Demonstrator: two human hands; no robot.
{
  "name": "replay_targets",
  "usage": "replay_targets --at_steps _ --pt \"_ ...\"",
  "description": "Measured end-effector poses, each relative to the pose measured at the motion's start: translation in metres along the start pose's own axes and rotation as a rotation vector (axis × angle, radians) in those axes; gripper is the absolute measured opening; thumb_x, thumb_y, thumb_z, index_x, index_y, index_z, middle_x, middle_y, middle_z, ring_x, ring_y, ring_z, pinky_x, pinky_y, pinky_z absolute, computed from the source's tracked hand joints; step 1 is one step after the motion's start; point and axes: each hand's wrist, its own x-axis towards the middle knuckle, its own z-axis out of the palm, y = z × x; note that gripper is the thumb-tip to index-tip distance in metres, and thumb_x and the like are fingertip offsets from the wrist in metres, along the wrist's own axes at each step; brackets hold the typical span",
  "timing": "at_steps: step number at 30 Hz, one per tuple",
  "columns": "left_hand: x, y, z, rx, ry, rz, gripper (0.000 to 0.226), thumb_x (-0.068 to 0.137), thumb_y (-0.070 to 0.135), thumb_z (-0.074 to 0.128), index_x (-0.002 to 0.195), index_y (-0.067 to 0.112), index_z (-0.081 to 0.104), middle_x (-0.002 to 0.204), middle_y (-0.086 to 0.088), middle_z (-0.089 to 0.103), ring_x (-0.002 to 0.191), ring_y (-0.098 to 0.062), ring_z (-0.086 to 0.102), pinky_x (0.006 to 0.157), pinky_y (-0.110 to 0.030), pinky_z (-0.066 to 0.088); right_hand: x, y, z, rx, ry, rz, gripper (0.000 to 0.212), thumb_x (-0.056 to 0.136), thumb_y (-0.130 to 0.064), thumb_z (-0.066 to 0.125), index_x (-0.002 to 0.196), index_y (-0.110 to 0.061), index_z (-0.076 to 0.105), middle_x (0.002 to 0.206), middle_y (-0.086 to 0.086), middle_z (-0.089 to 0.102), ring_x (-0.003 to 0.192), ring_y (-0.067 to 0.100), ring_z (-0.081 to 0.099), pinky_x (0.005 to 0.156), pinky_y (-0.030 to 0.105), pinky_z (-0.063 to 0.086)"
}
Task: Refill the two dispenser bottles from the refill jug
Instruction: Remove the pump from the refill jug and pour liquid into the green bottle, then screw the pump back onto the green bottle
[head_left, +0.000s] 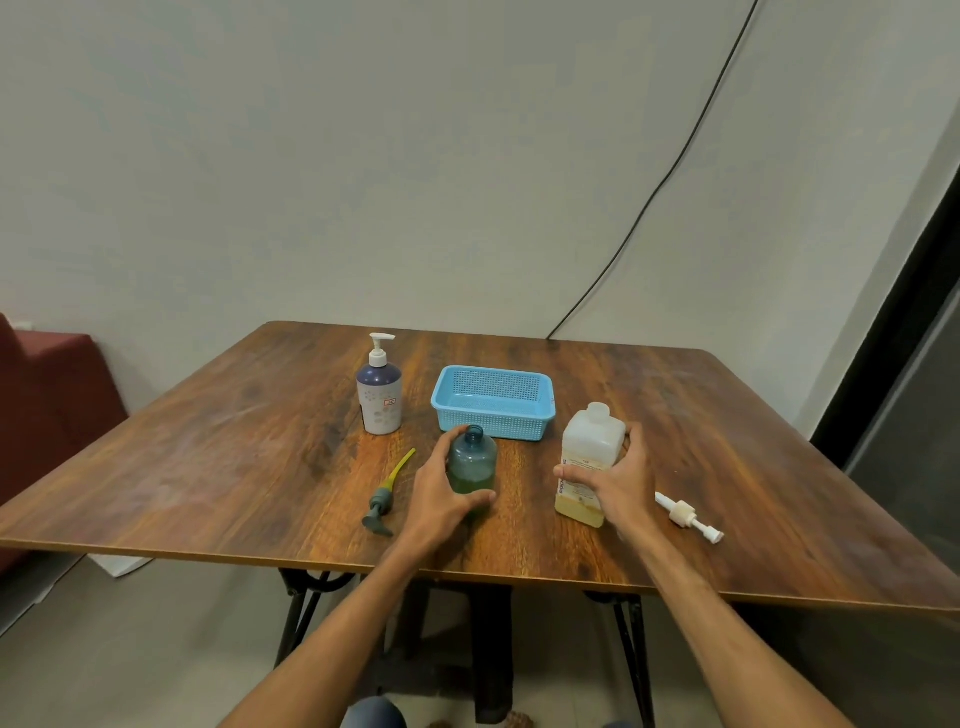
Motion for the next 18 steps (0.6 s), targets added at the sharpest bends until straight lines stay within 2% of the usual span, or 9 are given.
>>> replay_targets --at_steps 6,13,15,18 --pt "-0.002 0.003 0.0 0.005 -0.004 0.008 0.099 0.068 0.022 0.09 0.149 0.027 0.033 0.149 0.004 0.044 0.135 -0.012 0.042 0.112 -0.03 0.036 -0.001 0.005 -0.007 0.046 -0.053 0.022 0.091 0.05 -0.028 0.099 0.12 -0.025 0.041 0.115 0.0 0.059 0.102 0.015 0.063 0.077 0.035 0.058" --pt "-0.004 0.005 -0.003 0.006 -0.019 -0.001 0.102 0.068 0.023 0.09 0.151 0.027 0.03 0.152 0.002 0.042 0.133 -0.008 0.04 0.107 -0.023 0.033 -0.005 0.001 -0.01 0.101 -0.124 0.055 0.092 0.055 -0.028 0.096 0.126 -0.031 0.038 0.12 -0.003 0.057 0.11 0.016 0.061 0.074 0.024 0.053" --pt "-0.005 0.005 -0.004 -0.011 -0.021 -0.006 0.105 0.067 0.025 0.09 0.151 0.029 0.028 0.152 0.001 0.042 0.136 -0.012 0.041 0.107 -0.024 0.035 -0.008 0.001 -0.013 0.112 -0.128 0.057 0.099 0.051 -0.04 0.094 0.13 -0.032 0.036 0.125 -0.003 0.056 0.114 0.018 0.059 0.079 0.028 0.055" --pt "-0.009 0.002 -0.008 -0.02 -0.029 -0.01 0.114 0.064 0.034 0.092 0.154 0.031 0.023 0.151 0.001 0.042 0.134 -0.016 0.044 0.109 -0.033 0.04 -0.014 -0.005 -0.015 0.105 -0.02 0.061 0.113 0.056 -0.047 0.092 0.147 -0.028 0.028 0.145 0.0 0.045 0.128 0.02 0.05 0.098 0.045 0.052"
